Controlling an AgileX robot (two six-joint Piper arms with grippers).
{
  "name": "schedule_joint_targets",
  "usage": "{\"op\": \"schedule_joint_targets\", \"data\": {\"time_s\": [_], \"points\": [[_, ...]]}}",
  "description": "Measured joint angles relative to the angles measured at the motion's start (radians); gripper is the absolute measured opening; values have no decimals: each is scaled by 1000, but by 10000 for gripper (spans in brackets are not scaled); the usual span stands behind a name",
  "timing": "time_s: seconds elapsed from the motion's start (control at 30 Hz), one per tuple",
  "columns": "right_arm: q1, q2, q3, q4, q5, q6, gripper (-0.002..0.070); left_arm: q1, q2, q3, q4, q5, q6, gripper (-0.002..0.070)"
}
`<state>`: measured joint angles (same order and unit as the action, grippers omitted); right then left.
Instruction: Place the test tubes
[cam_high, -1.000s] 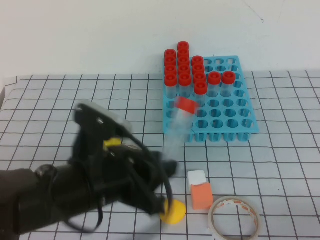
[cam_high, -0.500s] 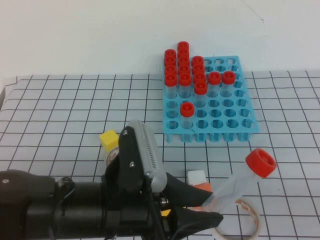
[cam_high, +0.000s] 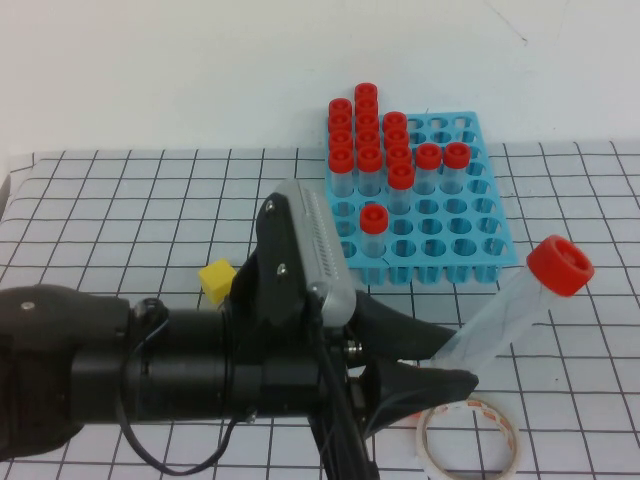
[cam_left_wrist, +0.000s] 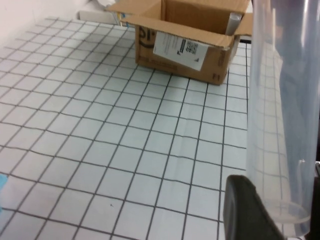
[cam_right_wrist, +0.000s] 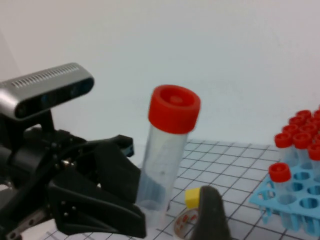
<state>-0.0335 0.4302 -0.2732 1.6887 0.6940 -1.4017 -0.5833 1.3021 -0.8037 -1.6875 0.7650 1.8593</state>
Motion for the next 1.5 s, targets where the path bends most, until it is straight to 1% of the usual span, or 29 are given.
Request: {"op": "schedule_joint_targets", "data": {"time_s": [0.3, 0.57, 0.7, 0.93, 1.07, 1.23, 1.3, 1.33, 1.4, 1.47, 1.5], "points": [[0, 249, -153, 0, 164, -77, 470, 0, 3, -8, 0, -24, -2, 211], [0, 497, -283, -4, 361, -119, 470, 0, 4, -9, 0, -55, -4, 211], [4, 577, -336, -7, 431, -155, 471, 0, 4, -9, 0, -59, -4, 211], [89, 663, -399, -7, 426, -213, 471, 0, 4, -13, 0, -61, -4, 211], [149, 696, -423, -7, 368, -222, 471, 0, 4, -13, 0, -61, -4, 211], [171, 717, -429, -7, 318, -226, 468, 0, 4, -13, 0, -63, -4, 211], [171, 718, -429, -7, 316, -226, 452, 0, 4, -13, 0, -63, -4, 211], [171, 718, -429, -7, 316, -228, 433, 0, 4, -13, 0, -63, -4, 211], [173, 718, -429, -7, 316, -230, 368, 0, 4, -13, 0, -66, -4, 211], [174, 718, -429, -7, 318, -230, 278, 0, 4, -13, 0, -72, -6, 211], [175, 718, -429, -7, 318, -230, 276, 0, 4, -13, 0, -72, -6, 211]]}}
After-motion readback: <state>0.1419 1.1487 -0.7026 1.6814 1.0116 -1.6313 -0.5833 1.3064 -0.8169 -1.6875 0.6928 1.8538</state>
